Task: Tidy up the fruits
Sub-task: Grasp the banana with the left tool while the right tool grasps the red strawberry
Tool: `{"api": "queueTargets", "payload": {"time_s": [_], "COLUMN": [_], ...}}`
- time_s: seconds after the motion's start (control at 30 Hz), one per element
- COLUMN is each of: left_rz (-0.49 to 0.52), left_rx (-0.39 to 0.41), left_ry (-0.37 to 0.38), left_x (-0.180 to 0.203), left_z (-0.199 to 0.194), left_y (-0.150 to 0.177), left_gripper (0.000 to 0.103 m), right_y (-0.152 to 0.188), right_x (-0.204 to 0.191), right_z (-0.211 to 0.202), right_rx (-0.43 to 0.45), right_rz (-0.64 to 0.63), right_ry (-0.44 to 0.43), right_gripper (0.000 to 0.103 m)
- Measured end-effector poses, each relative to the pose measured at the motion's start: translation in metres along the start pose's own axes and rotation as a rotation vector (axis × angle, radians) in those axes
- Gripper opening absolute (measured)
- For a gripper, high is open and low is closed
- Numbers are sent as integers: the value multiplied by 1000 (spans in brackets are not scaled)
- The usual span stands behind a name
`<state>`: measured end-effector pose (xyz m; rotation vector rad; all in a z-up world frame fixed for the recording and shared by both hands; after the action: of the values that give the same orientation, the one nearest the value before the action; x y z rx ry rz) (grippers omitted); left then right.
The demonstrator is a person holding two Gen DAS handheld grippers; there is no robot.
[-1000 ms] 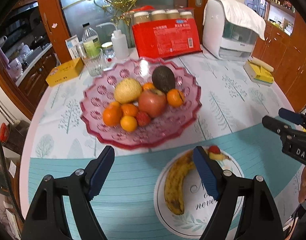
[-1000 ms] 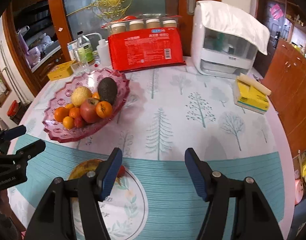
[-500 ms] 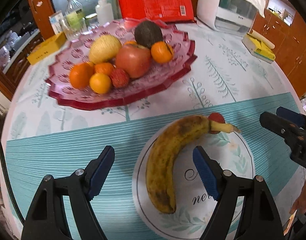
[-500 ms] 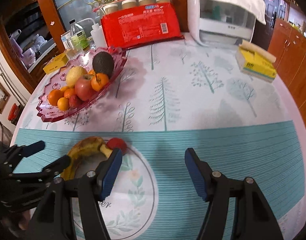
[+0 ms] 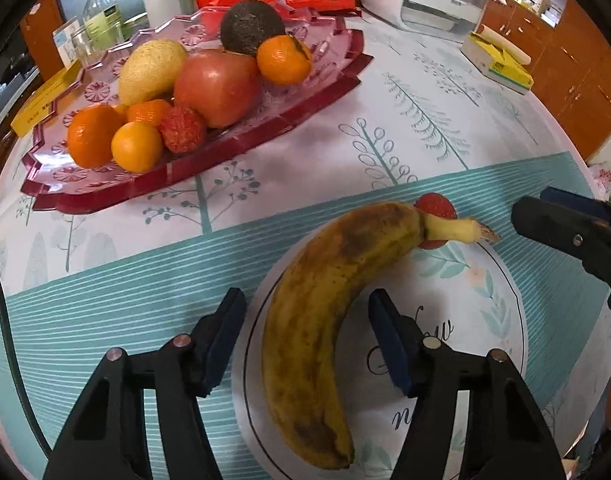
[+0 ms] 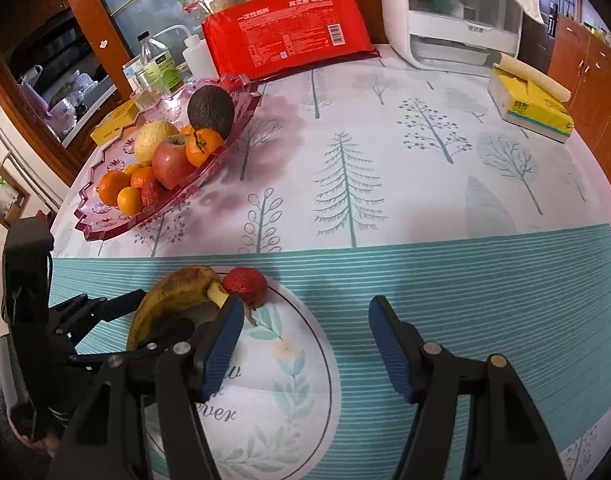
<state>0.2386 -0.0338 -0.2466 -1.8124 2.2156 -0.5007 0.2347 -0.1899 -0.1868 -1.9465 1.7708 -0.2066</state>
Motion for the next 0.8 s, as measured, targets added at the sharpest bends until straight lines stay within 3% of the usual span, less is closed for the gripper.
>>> {"api": "queueTargets", "payload": {"time_s": [0.4, 0.8], "left_rz": [38, -65], "left_rx": [47, 52], "left_ry": [-21, -21], "left_x": [4, -35], "left_z": [-2, -20], "left_y": [-1, 34], "left_gripper": [34, 32], "right_y": [0, -3], "right_x": [-20, -48], "right_z": [16, 31], "right_rx": [-22, -32], "right_rz": [-10, -56], "right_ry": [-39, -65], "right_gripper": [65, 65]}}
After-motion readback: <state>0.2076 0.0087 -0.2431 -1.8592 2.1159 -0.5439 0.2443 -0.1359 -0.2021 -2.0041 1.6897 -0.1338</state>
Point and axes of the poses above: each gripper's, at about its wrist camera, not at the fingertips, and z roughly the way its jaws point, x to its right, y to its underside, the point moved 7 cm from there along z, roughly the way its jaws point, and after that the axes turned 1 degree about -y, right-handed, at the moved point
